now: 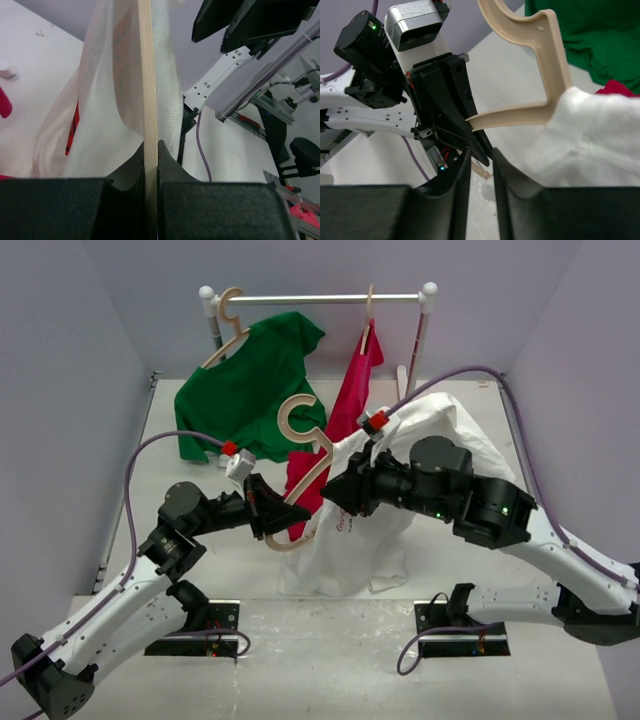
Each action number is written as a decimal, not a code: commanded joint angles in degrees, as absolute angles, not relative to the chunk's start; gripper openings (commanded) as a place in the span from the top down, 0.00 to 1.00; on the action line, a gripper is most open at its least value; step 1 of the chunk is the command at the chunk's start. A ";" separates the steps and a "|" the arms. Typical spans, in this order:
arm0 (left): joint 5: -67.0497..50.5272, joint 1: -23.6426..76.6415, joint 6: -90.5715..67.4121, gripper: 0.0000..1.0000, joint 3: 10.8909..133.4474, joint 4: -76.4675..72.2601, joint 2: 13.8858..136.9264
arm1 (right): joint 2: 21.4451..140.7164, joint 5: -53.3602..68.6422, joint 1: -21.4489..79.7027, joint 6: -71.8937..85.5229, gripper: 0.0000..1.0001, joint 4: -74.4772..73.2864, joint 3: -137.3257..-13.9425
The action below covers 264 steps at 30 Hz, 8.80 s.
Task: Place the t-shirt on the hanger
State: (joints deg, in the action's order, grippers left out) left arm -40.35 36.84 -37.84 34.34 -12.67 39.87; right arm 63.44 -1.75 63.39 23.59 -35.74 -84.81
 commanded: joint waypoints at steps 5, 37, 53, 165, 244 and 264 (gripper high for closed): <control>-30.17 37.00 -27.52 1.00 41.39 -4.72 37.62 | 47.85 -13.82 58.67 18.83 0.50 -39.34 -82.56; -53.09 37.00 -0.36 1.00 44.21 14.32 32.97 | 72.42 20.11 54.76 -34.54 0.52 -72.07 -103.62; -6.37 37.00 -16.27 0.00 54.18 10.97 32.56 | 56.96 19.69 50.22 -33.98 1.00 -56.44 -86.09; -32.49 18.63 -11.31 1.00 83.12 19.25 58.45 | 56.67 27.07 49.98 -29.44 1.00 -48.96 -81.67; -58.86 34.37 -22.76 1.00 81.57 -6.92 67.24 | 67.66 38.90 44.47 -13.13 1.00 -48.07 -94.44; -41.71 34.36 -17.99 1.00 85.19 8.88 58.53 | 40.79 20.53 23.46 -10.36 0.26 -35.09 -62.71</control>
